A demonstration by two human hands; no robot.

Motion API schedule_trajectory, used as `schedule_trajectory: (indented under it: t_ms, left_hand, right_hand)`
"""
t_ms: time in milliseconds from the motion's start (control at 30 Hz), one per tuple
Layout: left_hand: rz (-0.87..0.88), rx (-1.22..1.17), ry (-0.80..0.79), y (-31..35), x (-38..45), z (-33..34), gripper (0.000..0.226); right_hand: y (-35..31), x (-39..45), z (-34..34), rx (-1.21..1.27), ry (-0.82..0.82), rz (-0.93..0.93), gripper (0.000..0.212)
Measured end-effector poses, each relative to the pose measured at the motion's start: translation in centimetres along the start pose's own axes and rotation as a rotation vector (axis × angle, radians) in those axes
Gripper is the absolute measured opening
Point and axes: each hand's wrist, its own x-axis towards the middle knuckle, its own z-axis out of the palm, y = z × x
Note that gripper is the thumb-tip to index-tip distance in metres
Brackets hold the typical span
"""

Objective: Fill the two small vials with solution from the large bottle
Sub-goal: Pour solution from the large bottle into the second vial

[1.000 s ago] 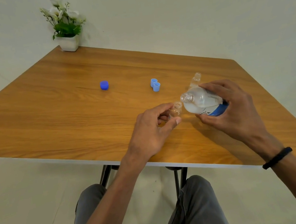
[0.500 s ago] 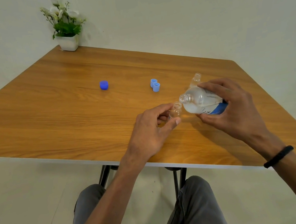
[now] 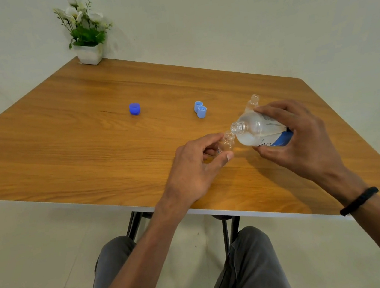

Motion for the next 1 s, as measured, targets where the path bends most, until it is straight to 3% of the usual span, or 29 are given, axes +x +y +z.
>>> schedule_trajectory:
  t_ms: [1000]
  left_hand:
    - [-0.016, -0.03, -0.008, -0.17, 0.01, 0.11, 0.043]
  right_hand:
    - [0.31, 0.3, -0.16, -0.002, -0.01, -0.026, 0.077]
